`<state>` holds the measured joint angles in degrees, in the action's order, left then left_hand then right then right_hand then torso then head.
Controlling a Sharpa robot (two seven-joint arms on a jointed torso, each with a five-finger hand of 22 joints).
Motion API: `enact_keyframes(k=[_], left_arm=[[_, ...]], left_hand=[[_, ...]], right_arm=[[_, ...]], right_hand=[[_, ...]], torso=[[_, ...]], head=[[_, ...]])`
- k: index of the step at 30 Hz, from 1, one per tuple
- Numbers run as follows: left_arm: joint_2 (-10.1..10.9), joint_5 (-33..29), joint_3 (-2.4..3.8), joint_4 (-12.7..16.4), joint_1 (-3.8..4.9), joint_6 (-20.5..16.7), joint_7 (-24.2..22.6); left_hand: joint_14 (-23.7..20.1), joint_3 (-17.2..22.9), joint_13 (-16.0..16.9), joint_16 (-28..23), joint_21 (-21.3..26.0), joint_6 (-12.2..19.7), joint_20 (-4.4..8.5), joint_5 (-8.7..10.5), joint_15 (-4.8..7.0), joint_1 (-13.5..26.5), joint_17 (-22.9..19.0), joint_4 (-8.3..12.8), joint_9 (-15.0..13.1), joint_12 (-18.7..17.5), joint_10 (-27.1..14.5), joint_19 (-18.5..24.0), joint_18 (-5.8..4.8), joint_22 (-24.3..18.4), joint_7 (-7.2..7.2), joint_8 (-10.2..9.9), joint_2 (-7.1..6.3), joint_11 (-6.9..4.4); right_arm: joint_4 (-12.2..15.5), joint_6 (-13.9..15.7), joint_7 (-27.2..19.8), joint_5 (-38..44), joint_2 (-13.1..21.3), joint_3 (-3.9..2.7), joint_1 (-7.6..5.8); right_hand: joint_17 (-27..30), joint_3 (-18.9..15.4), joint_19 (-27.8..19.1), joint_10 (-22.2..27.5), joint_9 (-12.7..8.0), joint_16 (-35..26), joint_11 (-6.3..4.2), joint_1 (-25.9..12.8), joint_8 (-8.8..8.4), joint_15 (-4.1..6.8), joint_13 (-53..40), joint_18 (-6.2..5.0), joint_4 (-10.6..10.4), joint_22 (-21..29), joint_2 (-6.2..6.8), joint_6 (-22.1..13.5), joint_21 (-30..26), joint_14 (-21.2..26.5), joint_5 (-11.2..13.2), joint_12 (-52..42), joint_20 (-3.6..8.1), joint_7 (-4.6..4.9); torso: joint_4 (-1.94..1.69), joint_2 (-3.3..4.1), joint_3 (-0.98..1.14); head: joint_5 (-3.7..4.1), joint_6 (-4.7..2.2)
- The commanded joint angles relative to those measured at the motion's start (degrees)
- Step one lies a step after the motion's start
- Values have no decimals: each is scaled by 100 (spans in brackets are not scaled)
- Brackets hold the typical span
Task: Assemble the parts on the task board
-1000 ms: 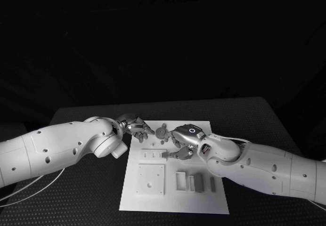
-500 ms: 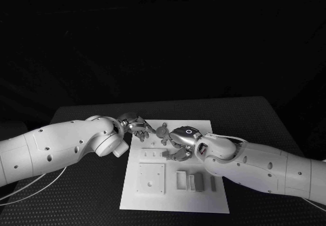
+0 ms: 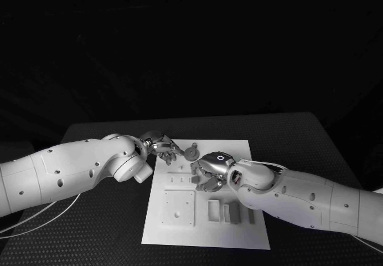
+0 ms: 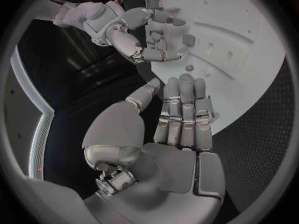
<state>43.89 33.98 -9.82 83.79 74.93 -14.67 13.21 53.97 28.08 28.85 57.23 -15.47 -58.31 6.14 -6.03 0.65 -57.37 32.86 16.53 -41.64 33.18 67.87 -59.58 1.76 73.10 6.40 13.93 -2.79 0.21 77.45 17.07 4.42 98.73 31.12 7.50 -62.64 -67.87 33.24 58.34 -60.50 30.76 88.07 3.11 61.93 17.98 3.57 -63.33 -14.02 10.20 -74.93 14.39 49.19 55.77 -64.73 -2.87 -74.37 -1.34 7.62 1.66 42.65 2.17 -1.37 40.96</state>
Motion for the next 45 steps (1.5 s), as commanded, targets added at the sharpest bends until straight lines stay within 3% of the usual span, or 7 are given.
enact_keyframes(k=[1, 18, 30, 39, 44, 45], left_arm=[[-5, -62, 5, 18, 7, 16, -82], [-1, -82, 4, 24, 7, 46, -71], [1, -83, 4, 25, 8, 65, -58], [-4, -83, 4, 25, 8, 79, -41], [-15, -82, 3, 14, 8, 98, -34], [-18, -82, 3, 10, 8, 97, -34]], left_hand=[[2, -48, -8, -37, 28, 29, -24, -32, -42, -38, -9, 0, 6, -22, -9, -12, 29, 4, 1, -18, -13, 30], [-8, -64, -12, -42, 43, 42, -28, -32, -46, -33, -15, -4, 10, -29, -18, -8, 27, 2, 7, -26, -18, 36], [-11, -70, -14, -43, 49, 47, -29, -32, -48, -32, -18, -5, 11, -32, -22, -7, 27, 2, 9, -29, -19, 38], [-15, -74, -15, -45, 55, 52, -31, -33, -50, -33, -21, -5, 12, -34, -25, -5, 27, 1, 12, -32, -21, 40], [-18, -76, -16, -46, 59, 56, -31, -33, -51, -35, -22, -4, 13, -36, -27, -4, 27, 1, 13, -34, -22, 41], [-18, -76, -16, -46, 59, 57, -31, -34, -51, -36, -23, -4, 13, -36, -28, -4, 27, 1, 13, -35, -22, 41]], right_arm=[[-40, -17, 35, 207, -22, 0, 16], [-185, 90, 96, 376, -108, 1, 110], [-200, 172, 99, 375, -128, 1, 129], [-194, 196, 122, 373, -144, 1, 132], [-195, 229, 131, 368, -144, 0, 132], [-194, 236, 132, 368, -145, 0, 132]], right_hand=[[19, 50, -39, 342, 14, 49, -191, 9, 30, 98, 2, -98, 19, -128, -83, 482, 29, -52, -3, -41, 28, -20], [189, 96, -71, 308, 91, 164, -292, 114, 122, 187, 76, -98, 313, -113, -403, 756, 116, -13, -2, -85, 32, -127], [266, 90, -71, 275, 130, 214, -343, 40, 160, 231, 119, -98, 379, -104, -540, 899, 136, -7, -2, -93, 27, -181], [347, 107, -80, 235, 174, 259, -407, 7, 203, 281, 161, -98, 477, -103, -803, 1055, 151, 8, -2, -94, 28, -249], [401, 214, -87, 205, 201, 289, -458, 30, 219, 317, 191, -98, 554, -97, -1070, 1151, 154, 11, -4, -89, 18, -306], [425, 343, -79, 192, 217, 295, -459, 54, 224, 329, 205, -98, 516, -85, -1036, 1161, 142, 13, -1, -81, 12, -309]], torso=[[8, -3, 5], [6, 1, 9], [10, -4, 5], [9, -5, 4], [8, -3, 4], [10, -2, 4]], head=[[-10, 2], [-26, 28], [-36, 47], [-33, 48], [-31, 52], [-30, 52]])
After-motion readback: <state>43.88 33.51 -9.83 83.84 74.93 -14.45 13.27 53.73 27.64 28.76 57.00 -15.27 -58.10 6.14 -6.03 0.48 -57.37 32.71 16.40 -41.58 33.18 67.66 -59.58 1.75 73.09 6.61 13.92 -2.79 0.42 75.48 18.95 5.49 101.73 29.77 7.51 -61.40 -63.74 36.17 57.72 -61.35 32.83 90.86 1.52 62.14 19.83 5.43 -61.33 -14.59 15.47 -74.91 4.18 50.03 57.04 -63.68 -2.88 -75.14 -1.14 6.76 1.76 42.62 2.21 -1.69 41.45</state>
